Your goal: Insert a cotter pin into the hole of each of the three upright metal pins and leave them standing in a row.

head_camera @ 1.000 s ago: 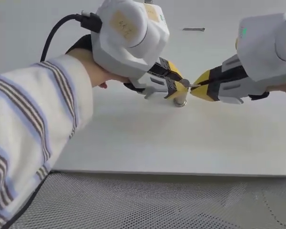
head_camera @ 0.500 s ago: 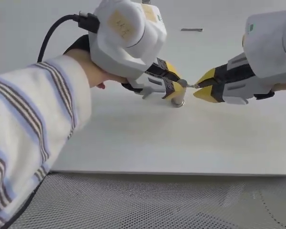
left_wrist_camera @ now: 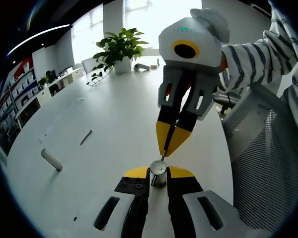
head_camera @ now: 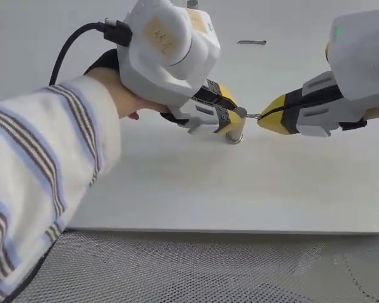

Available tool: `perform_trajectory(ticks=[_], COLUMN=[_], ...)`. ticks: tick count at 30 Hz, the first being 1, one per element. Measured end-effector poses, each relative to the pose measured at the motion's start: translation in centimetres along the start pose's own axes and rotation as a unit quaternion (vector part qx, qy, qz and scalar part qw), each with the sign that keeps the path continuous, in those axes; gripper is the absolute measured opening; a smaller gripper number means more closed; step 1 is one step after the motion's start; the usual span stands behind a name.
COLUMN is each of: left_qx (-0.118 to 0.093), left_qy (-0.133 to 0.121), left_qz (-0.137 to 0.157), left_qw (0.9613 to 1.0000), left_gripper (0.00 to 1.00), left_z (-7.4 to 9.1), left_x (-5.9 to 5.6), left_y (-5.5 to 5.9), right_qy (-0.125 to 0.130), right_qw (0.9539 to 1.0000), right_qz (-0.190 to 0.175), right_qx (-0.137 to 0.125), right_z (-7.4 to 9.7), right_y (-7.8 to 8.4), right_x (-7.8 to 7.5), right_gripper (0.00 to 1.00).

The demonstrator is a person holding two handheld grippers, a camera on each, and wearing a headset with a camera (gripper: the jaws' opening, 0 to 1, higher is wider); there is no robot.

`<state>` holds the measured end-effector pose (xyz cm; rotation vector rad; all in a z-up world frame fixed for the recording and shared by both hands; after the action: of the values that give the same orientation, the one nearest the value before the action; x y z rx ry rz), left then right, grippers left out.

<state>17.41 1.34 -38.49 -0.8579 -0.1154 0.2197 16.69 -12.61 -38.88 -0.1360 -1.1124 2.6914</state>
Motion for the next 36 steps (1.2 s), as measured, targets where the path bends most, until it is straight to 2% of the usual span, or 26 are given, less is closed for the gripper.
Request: perform_trajectory(ticks=[11, 22, 26, 31, 34, 36], left_qx=[-0.001, -0.01, -0.026, -0.062, -0.076, -0.095], left_qy=[0.002, 0.0, -0.015, -0.012, -0.02, -0.035], left_qz=[-0.005, -0.002, 0.008, 0.012, 0.019, 0.037], left_qw=[1.0, 0.9999, 0.9995, 0.998, 0.9968, 0.9942], left_gripper=[0.1, 0.1, 0.21, 0.31, 0.45, 0.54], left_z=[0.0, 0.0, 0.6, 1.6, 2.3, 2.8], left_x=[0.2, 0.4, 0.9, 0.4, -0.3, -0.7], left_y=[0.1, 0.4, 0.4, 0.6, 0.9, 1.2], right_qy=[-0.009, 0.005, 0.011, 0.015, 0.014, 0.014], right_qw=[0.9998, 0.9991, 0.9992, 0.9995, 0.9998, 0.9998], right_qz=[0.016, 0.038, 0.034, 0.019, 0.01, 0.004], right_qx=[0.009, 0.016, 0.02, 0.019, 0.013, 0.01], right_z=[-0.5, -0.7, -0.6, -0.3, -0.2, -0.2], right_y=[-1.0, -1.1, -0.8, -0.4, -0.3, -0.4], right_x=[0.0, -0.1, -0.1, 0.0, 0.2, 0.3], right_gripper=[0.0, 0.0, 0.05, 0.11, 0.13, 0.14])
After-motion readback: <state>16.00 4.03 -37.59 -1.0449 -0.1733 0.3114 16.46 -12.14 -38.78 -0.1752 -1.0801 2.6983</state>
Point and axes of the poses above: the centre of the closed fingertips' face, and the gripper's own axes: z roughly backward along the fingers, x roughly to its left, y roughly out of its underside, the point moved 9 cm from there along z, roughly backward along the fingers
